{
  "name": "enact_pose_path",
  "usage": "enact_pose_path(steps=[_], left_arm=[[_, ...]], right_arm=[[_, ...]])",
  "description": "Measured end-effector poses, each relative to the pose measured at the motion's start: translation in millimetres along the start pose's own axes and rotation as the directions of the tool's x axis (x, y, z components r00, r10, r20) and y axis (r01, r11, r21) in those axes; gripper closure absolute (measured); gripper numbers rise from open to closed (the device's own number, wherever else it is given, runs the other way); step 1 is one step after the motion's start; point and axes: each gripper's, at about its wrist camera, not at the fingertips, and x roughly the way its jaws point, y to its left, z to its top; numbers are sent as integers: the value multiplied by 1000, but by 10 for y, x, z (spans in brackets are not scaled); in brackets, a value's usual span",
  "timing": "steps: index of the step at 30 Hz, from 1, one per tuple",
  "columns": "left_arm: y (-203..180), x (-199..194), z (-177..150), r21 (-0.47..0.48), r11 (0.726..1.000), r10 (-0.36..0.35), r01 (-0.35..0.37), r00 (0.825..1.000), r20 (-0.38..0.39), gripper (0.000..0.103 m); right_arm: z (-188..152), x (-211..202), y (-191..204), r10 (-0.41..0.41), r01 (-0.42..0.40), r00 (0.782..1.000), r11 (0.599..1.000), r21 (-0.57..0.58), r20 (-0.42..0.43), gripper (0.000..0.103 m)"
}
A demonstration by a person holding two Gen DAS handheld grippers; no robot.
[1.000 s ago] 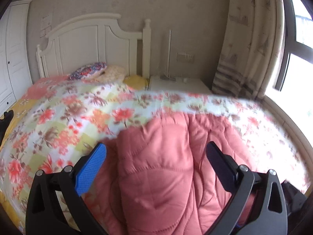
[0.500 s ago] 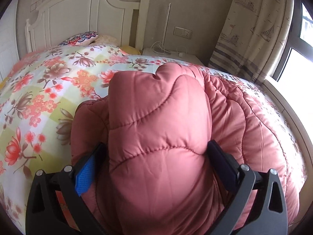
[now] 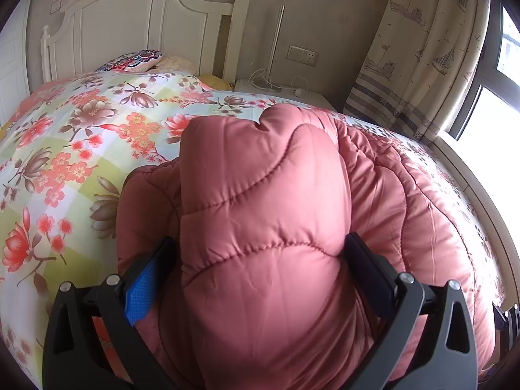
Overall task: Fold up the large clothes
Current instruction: 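Grasp the folded jacket bundle with the right gripper and lift it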
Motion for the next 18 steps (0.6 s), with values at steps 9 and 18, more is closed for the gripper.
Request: enact_pose_path(steps=[9, 18], left_arm=[[-27, -26, -19, 10, 1000, 8, -8, 1000, 11, 2], [23, -55, -34, -5, 1000, -6, 6, 1000, 20, 2]], right_arm=[[86, 115, 97, -84, 85, 996, 996, -31, 37, 30], [151, -212, 268, -53, 74, 972, 994, -86, 230, 72]])
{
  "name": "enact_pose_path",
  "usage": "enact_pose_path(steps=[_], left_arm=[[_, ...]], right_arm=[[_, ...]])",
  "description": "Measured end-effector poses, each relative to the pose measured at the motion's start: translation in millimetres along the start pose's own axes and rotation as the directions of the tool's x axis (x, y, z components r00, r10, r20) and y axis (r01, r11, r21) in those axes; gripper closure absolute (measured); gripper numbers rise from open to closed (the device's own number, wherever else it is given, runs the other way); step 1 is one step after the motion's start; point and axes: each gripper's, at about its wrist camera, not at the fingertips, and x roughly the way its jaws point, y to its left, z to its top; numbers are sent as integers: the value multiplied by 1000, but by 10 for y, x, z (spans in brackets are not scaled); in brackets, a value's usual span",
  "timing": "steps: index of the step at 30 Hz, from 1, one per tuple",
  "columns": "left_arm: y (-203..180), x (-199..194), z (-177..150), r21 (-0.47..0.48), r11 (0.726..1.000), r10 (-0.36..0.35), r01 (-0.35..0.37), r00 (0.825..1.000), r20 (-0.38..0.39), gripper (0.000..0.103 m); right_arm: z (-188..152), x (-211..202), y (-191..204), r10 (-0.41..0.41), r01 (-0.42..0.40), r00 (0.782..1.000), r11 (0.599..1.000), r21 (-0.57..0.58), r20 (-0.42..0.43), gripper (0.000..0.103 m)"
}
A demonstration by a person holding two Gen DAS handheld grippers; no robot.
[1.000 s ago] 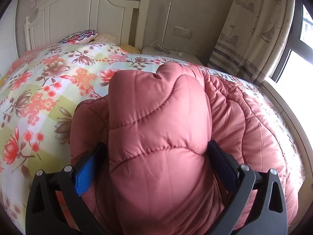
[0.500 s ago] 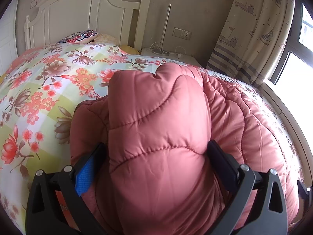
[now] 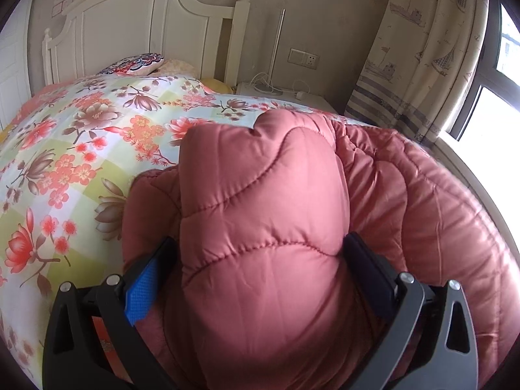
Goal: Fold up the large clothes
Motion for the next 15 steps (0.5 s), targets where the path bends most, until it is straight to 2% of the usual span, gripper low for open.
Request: enact_pose_path(steps=[2, 4, 5, 7, 9, 11, 13, 14, 15], left_arm=[[63, 11, -9, -22, 1000, -20, 20, 1000, -5, 2], [67, 20, -18, -21, 1000, -10, 10, 1000, -6, 2], [41, 16, -28, -12, 1000, -3, 3, 1000, 5, 2], [-29, 3, -48, 11, 1000, 5, -5, 1000, 19, 2], [-112, -18, -52, 49, 997, 51, -53, 998, 34, 2], [-120, -19, -49, 57, 995, 75, -77, 996, 39, 2], [-41, -6, -40, 20, 999, 49, -50, 998, 29, 2], [-13, 6, -37, 9, 999, 32, -32, 999, 22, 2], [-5, 10, -39, 7, 1000, 25, -25, 999, 20, 2]], right_arm=[[30, -107, 63, -24, 27, 998, 998, -48, 66, 75], [-25, -45, 62, -35, 39, 998, 997, -72, 55, 75], [-80, 30, 49, -46, 48, 999, 996, -78, 26, 75], [-209, 289, 5, -64, 55, 994, 994, -97, -89, 75], [-240, 339, -69, -45, 38, 990, 998, -49, -136, 75], [-145, 244, -120, -15, 14, 994, 1000, -9, -105, 76], [-61, 96, -150, -4, 5, 1000, 1000, 12, -19, 76], [-61, 69, -138, -11, 11, 1000, 1000, -1, -4, 76], [-98, 130, -153, -11, 11, 999, 1000, 4, -32, 76]])
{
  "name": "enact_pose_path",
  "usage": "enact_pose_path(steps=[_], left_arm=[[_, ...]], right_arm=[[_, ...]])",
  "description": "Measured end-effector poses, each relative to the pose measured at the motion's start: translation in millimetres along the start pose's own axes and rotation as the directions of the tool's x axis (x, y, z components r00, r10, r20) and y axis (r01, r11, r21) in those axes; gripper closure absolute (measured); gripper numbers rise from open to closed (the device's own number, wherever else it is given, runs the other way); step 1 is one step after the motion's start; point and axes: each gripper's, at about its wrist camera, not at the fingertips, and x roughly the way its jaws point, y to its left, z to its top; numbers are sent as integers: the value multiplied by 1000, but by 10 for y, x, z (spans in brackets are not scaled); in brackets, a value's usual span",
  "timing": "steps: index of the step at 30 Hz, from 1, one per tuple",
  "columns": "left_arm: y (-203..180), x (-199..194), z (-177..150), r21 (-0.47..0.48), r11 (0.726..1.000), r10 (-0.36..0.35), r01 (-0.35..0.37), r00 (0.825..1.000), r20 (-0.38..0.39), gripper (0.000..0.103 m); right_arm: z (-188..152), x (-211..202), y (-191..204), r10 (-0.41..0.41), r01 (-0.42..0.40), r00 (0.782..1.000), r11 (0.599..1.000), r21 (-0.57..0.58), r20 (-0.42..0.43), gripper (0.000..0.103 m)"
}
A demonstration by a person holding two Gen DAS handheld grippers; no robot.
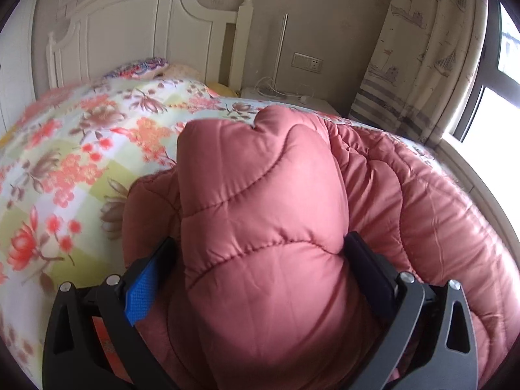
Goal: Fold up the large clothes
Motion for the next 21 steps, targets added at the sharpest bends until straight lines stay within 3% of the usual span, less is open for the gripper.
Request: enact_pose_path(steps=[3, 5, 9, 13, 15, 17, 18, 19, 20, 21], left_arm=[[-107, -33, -25, 48, 999, 19, -20, 1000, 16, 2], [-158, -48, -32, 72, 996, 54, -56, 998, 30, 2], [-70, -22, -23, 35, 999, 19, -19, 1000, 12, 2], [-86, -27, -22, 45, 998, 31, -32, 999, 17, 2], [-82, -28, -23, 43, 999, 28, -29, 999, 15, 2], [-90, -32, -26, 43, 999, 29, -29, 999, 14, 2], [-92, -34, -26, 43, 999, 30, -30, 999, 15, 2], [-90, -35, -26, 43, 999, 30, -30, 999, 15, 2], [-89, -36, -28, 42, 999, 29, -29, 999, 16, 2], [-89, -34, -26, 42, 999, 28, -29, 1000, 15, 2]], right_arm=[[-177, 357, -134, 75, -64, 978, 996, 64, -194, 75], [-158, 316, -195, 99, -91, 976, 995, 47, -192, 75], [-83, -22, -252, 220, -222, 953, 975, 16, -207, 69], [64, -490, -133, 328, -342, 938, 931, -129, -116, 69], [219, -684, -162, 385, -384, 923, 916, -119, -16, 70], [400, -836, -226, 408, -406, 907, 913, -39, 100, 68], [490, -819, -247, 395, -399, 909, 917, 3, 135, 54], [548, -759, -260, 363, -373, 919, 927, 34, 156, 26], [585, -685, -237, 328, -341, 929, 939, 52, 171, 17], [581, -572, -178, 322, -332, 934, 942, 48, 156, 16]])
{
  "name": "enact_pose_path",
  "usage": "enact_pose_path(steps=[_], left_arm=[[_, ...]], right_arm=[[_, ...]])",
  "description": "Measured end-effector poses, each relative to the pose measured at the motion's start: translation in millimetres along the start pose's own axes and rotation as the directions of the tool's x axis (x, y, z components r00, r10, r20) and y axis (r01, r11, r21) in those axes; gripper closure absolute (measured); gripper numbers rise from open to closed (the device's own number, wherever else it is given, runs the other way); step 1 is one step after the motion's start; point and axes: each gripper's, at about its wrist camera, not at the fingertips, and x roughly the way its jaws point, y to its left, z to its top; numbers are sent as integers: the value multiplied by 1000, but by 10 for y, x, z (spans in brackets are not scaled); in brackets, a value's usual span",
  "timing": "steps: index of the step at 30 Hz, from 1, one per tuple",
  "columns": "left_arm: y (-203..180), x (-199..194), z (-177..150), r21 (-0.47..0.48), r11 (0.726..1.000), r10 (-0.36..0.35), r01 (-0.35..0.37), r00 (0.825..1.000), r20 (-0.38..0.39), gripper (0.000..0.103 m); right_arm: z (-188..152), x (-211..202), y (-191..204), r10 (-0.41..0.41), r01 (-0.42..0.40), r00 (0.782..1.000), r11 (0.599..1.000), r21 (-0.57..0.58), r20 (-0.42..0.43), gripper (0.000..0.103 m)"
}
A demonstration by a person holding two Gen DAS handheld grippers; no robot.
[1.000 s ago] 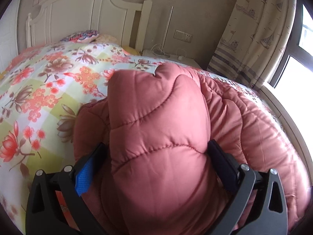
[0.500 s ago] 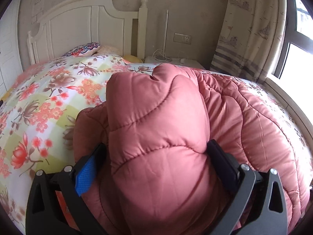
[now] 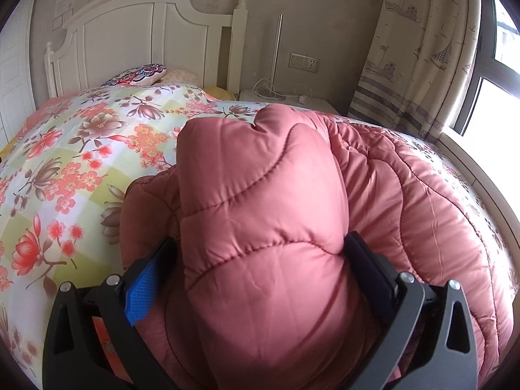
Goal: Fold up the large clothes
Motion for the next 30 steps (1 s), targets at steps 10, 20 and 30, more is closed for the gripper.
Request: enact_pose_path(steps=[10, 20, 30], left_arm=[[5, -20, -5, 3, 1000, 1, -1, 1000, 8, 2], [581, -195, 3, -238, 941, -265, 242, 962, -69, 2], [803, -45, -276, -341, 876, -403, 340, 906, -131, 2]], right_arm=[[-529, 841, 262, -127, 85, 938, 987, -139, -322, 27], [-615, 833, 287, -115, 75, 943, 988, -136, -314, 26], [-608, 797, 200, -46, 13, 945, 995, -104, -322, 20]])
